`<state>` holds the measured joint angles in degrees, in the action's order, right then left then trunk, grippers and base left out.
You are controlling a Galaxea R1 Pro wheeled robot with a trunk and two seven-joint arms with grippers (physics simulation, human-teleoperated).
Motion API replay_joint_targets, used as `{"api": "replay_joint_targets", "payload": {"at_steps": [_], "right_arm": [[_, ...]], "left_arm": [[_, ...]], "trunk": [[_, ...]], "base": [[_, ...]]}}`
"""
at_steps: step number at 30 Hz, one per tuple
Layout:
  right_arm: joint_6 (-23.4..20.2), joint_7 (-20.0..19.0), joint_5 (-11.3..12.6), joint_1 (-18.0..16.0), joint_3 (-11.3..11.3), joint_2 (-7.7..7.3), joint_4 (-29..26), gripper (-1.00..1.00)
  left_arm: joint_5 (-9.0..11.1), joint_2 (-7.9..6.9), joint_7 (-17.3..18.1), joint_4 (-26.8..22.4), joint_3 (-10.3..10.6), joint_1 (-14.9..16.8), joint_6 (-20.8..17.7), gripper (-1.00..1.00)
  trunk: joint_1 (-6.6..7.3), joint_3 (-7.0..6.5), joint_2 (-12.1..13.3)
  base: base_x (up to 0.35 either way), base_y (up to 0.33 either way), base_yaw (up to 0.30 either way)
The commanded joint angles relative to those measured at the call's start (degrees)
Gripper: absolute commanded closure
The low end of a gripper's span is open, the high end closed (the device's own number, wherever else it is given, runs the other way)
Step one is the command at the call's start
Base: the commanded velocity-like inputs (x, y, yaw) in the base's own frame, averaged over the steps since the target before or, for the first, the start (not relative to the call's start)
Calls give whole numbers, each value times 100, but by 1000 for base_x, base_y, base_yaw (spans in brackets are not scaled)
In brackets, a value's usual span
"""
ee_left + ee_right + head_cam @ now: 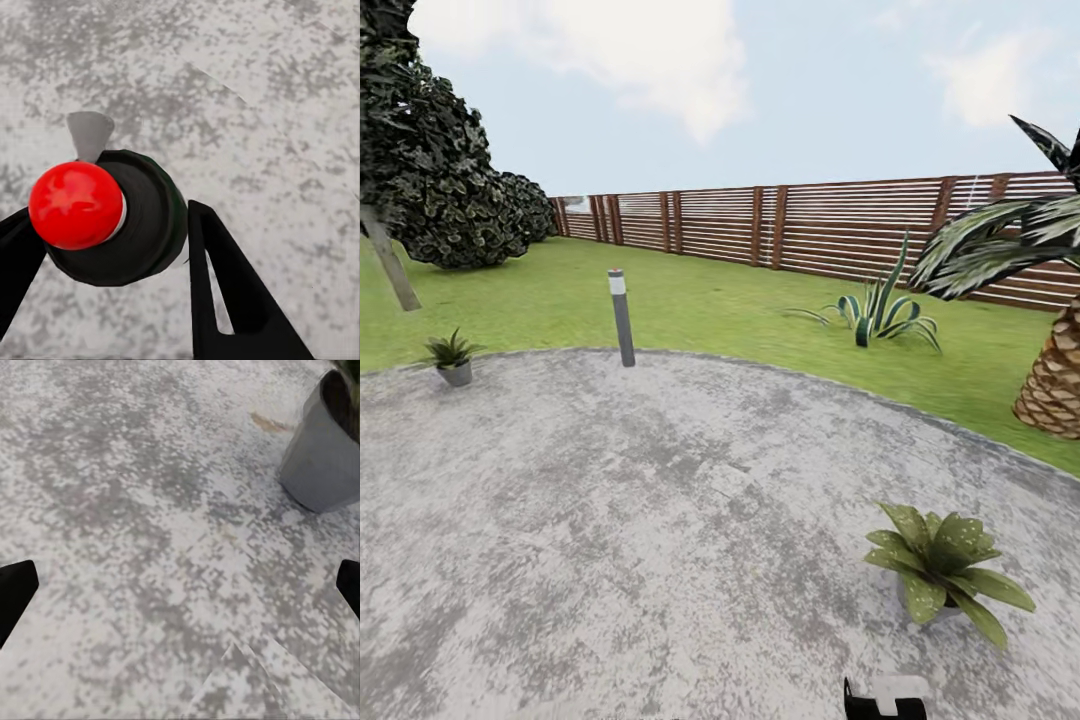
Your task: Pick up the pesticide atomizer in the garden and spray insectifuge to fully cover both potted plants in the garden.
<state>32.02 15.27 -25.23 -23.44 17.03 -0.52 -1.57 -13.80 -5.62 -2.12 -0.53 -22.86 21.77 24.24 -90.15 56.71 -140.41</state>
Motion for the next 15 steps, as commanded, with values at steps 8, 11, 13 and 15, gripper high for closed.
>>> {"api": "replay_joint_targets", "payload": {"at_steps": [8,11,13,15], "right_arm": [[14,35,-64,-4,28,-1,8,-100],[14,34,-62,-3,28,-1,8,-100],[14,35,-61,-3,28,-1,8,-100],[14,36,-62,-3,28,-1,8,-100]], "left_arm": [[-90,0,-26,9,-26,-14,20,100],[-100,0,-26,9,-26,-15,18,100],[-114,6,-26,9,-24,-15,13,100],[-122,8,-24,8,-19,-15,11,100]], "trunk": [[1,5,-2],[1,5,-2],[1,5,-2],[1,5,-2]], "base": [[0,36,279],[0,1,279],[0,0,279],[0,0,279]]}}
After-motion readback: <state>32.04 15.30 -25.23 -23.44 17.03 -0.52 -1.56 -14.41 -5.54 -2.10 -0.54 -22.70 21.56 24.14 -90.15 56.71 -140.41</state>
